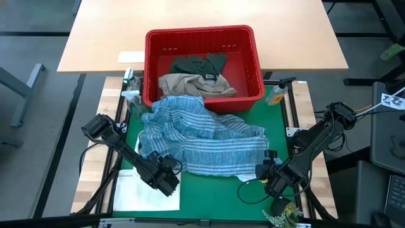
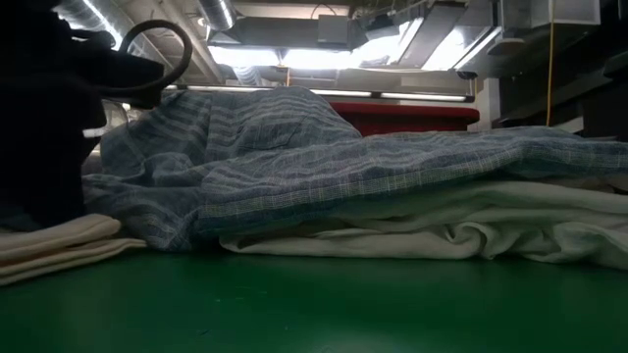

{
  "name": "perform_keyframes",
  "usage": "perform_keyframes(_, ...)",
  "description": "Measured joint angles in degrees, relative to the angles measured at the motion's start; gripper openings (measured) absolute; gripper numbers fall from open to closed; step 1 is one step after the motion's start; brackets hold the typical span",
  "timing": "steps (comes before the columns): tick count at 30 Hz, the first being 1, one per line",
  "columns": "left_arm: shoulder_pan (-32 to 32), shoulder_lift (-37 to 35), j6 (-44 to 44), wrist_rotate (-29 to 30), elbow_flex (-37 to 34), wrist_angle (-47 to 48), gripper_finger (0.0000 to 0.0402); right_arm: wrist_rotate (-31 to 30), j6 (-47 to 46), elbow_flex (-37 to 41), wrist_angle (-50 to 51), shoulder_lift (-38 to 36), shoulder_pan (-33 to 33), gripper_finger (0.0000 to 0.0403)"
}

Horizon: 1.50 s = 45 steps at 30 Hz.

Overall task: Fold Laundry from Bin
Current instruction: Fold the blue checkered polo shirt

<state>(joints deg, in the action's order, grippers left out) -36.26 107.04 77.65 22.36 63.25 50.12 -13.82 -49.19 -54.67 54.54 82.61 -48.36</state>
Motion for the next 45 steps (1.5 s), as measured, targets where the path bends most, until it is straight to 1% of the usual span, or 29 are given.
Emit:
perform_keyframes(4,0.0,0.8,0.0,0.3,0.1,0.0,0.0194,0.7,0.0,0.0,0.0,0.0,0.0,0.0145)
perform_keyframes(7,0.0,0.8,0.0,0.3,0.1,-0.1,0.0187,2.0,0.0,0.0,0.0,0.0,0.0,0.0155)
perform_keyframes(15,0.0,0.9,0.0,0.0,0.0,-0.9,0.0135,1.4,0.0,0.0,0.0,0.0,0.0,0.0233)
perform_keyframes(18,0.0,0.9,0.0,0.0,0.0,-1.5,0.012,0.4,0.0,0.0,0.0,0.0,0.0,0.0251)
perform_keyframes(22,0.0,1.0,0.0,0.3,0.0,-1.8,0.0105,-1.1,0.0,0.0,0.1,1.3,0.0,0.0259)
perform_keyframes(27,0.0,1.0,0.0,0.9,0.0,-1.8,0.0095,-1.1,0.0,0.0,1.8,4.1,0.0,0.0259)
perform_keyframes(30,0.0,1.0,0.0,1.1,-0.1,-1.8,0.0092,-1.3,-0.3,0.0,3.7,5.3,0.0,0.026)
perform_keyframes(34,0.0,1.1,0.0,1.1,-0.1,-1.8,0.0092,-3.4,-2.1,0.0,5.4,5.8,0.0,0.0259)
perform_keyframes(36,0.0,1.1,0.1,1.1,-0.1,-1.9,0.0092,-4.2,-3.0,0.0,5.5,5.8,0.1,0.0252)
perform_keyframes(39,0.0,1.1,0.1,1.1,-0.1,-1.9,0.0092,-4.7,-3.1,0.0,5.5,5.8,0.1,0.0226)
perform_keyframes(45,0.0,1.1,0.2,1.1,-0.1,-2.0,0.0091,-4.6,-3.1,0.0,5.5,5.8,0.1,0.0148)
